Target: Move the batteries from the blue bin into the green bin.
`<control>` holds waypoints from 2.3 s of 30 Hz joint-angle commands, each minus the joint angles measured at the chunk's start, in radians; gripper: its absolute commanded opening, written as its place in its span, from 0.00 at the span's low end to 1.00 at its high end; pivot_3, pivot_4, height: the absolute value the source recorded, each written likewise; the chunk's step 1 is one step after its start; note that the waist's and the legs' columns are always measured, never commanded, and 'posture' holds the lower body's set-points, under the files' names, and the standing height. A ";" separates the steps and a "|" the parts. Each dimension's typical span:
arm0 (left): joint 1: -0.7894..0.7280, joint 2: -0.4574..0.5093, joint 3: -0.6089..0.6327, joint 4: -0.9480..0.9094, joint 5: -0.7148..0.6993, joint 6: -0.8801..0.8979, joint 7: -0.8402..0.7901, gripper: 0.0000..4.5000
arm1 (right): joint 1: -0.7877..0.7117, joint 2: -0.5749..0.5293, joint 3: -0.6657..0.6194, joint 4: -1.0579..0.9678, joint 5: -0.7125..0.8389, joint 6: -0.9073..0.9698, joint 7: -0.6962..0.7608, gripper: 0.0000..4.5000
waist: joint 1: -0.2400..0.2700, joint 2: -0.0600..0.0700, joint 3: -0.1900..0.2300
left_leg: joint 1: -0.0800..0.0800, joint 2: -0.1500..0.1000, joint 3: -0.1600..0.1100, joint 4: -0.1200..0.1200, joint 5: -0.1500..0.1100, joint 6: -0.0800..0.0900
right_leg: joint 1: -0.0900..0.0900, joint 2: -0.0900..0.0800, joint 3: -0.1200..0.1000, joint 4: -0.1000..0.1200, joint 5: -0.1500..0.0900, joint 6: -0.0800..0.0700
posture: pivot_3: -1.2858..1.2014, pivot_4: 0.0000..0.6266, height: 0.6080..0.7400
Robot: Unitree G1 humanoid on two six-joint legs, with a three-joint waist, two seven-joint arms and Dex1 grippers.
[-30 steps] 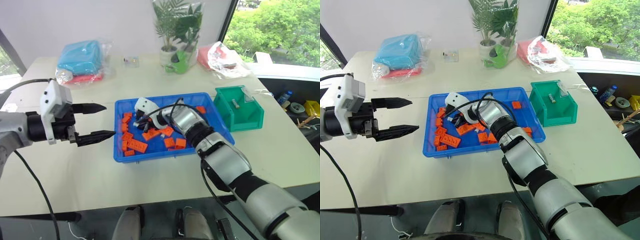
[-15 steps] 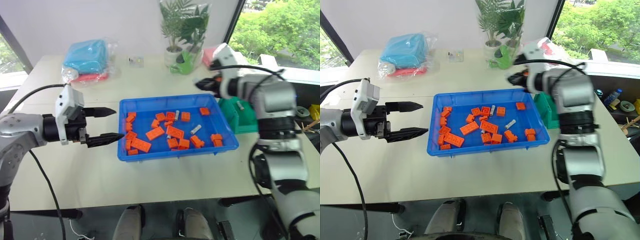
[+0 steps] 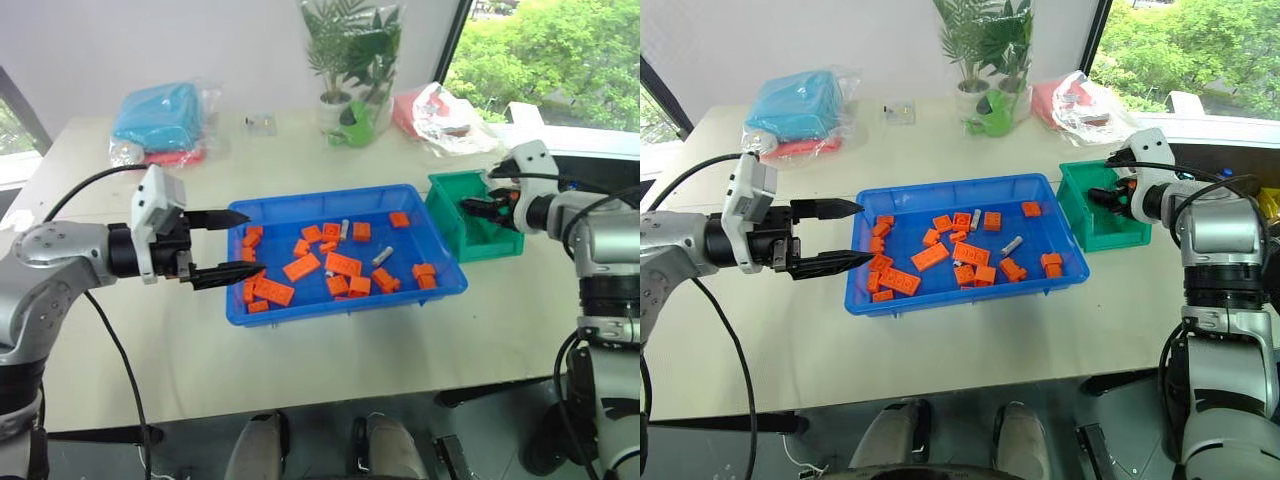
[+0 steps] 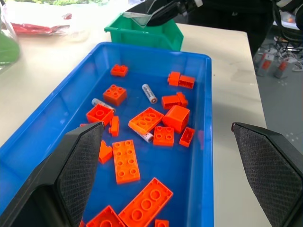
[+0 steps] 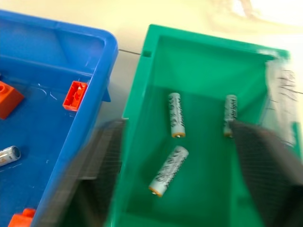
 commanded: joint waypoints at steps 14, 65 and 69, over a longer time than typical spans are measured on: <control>0.043 0.021 0.062 -0.090 -0.030 0.029 0.023 1.00 | 0.012 0.135 0.391 -0.290 0.083 -0.100 0.305 0.99 | 0.010 -0.002 0.000 | 0.000 0.002 0.000 0.000 -0.001 -0.002 | -0.003 0.000 0.000 -0.001 0.000 0.000 | 0.52 0.24 0.40; 0.054 0.013 0.070 -0.124 -0.052 0.034 0.058 1.00 | -0.280 0.359 0.495 0.405 -0.162 -0.780 0.480 0.89 | -0.002 -0.005 0.000 | 0.001 0.000 0.002 -0.001 -0.001 -0.001 | -0.006 0.002 0.000 0.002 0.001 -0.001 | 0.52 0.24 0.40; 0.050 0.013 0.071 -0.131 -0.054 0.035 0.065 1.00 | -0.292 0.371 0.470 0.528 -0.170 -0.919 0.491 0.89 | -0.011 -0.005 0.000 | 0.001 0.001 0.003 -0.002 0.000 0.000 | -0.004 0.002 0.000 0.004 0.002 0.000 | 0.52 0.24 0.40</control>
